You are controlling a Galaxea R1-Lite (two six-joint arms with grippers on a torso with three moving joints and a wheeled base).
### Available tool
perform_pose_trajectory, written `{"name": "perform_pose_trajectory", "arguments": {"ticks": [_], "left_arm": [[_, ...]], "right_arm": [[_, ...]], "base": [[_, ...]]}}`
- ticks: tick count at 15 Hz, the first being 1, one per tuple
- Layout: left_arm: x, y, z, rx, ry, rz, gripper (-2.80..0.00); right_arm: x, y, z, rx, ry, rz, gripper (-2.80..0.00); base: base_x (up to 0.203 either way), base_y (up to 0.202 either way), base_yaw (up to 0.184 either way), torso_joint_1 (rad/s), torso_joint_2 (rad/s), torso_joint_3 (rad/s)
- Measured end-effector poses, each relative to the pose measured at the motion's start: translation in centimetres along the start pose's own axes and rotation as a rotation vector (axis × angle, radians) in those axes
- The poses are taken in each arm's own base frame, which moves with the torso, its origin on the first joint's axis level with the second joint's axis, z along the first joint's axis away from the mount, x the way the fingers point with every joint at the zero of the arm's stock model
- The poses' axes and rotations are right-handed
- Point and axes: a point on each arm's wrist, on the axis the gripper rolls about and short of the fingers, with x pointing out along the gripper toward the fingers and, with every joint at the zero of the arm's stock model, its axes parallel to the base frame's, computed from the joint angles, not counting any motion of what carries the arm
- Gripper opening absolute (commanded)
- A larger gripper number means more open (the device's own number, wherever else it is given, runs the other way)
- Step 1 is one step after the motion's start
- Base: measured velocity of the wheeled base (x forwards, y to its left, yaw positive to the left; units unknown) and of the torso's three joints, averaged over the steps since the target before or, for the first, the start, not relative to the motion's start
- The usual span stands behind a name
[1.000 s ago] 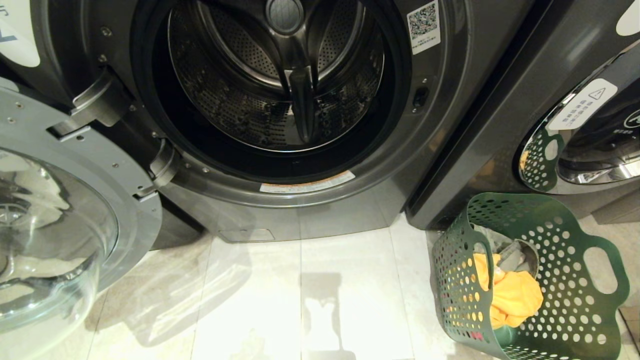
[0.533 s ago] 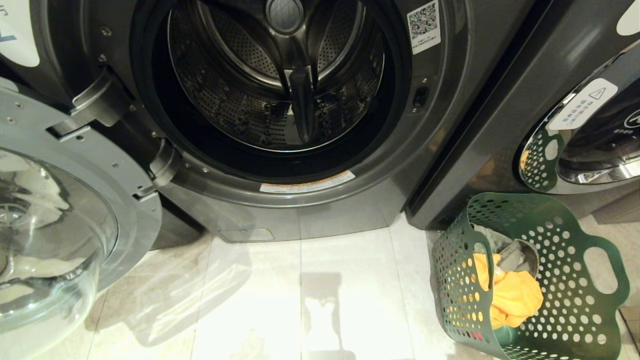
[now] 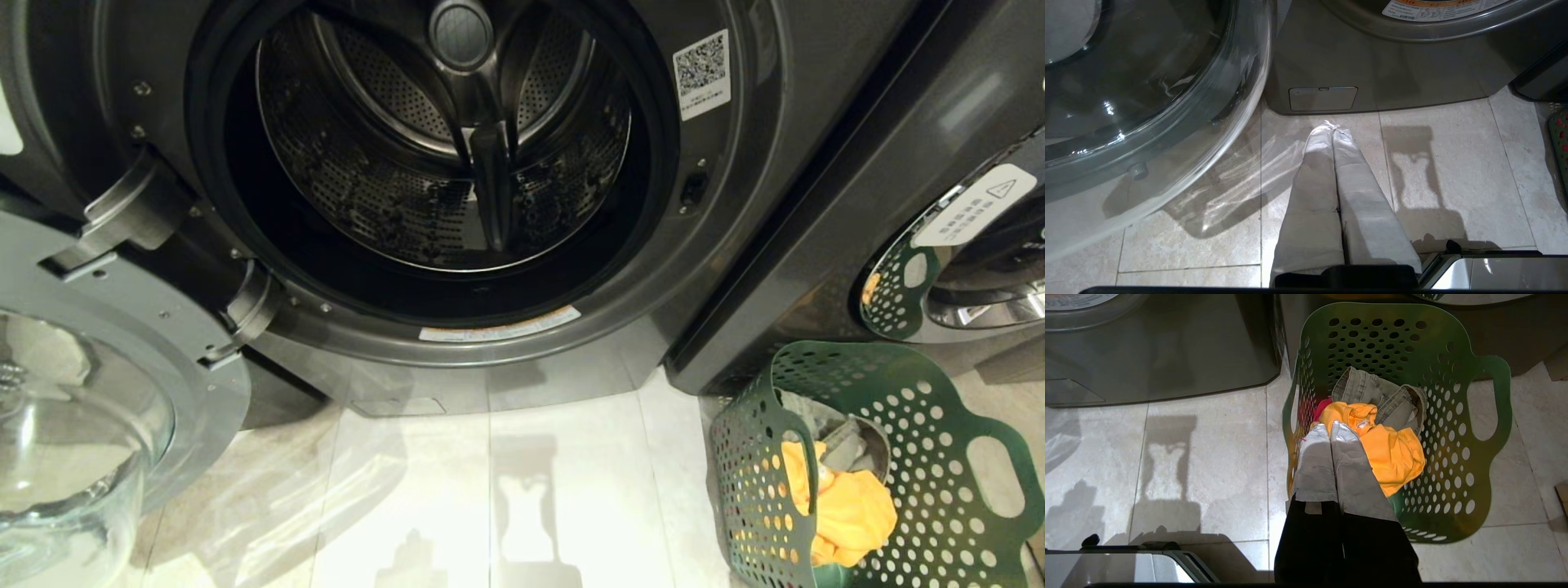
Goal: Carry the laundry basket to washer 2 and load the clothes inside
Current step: Place the clothes into the washing machine
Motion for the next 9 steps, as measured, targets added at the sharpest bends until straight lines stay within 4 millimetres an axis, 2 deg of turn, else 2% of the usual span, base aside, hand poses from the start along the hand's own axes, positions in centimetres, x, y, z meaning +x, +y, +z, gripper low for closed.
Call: {"name": "perform_pose_trajectory", "arguments": {"ticks": [6, 9], "left_arm": [[0.00, 0.00, 0.00, 0.000, 0.000, 0.000, -2.80], [0.00, 0.00, 0.00, -0.001, 0.000, 0.000, -2.80]], "right_arm": [[0.00, 0.00, 0.00, -0.006, 0.000, 0.000, -2.80], [-0.19, -0.02, 0.36, -0.073, 0.016, -0.011, -2.80]], "base": [[0.000, 0.000, 0.000, 0.000, 0.00, 0.000], [0.000, 0.000, 0.000, 0.000, 0.00, 0.000]]}}
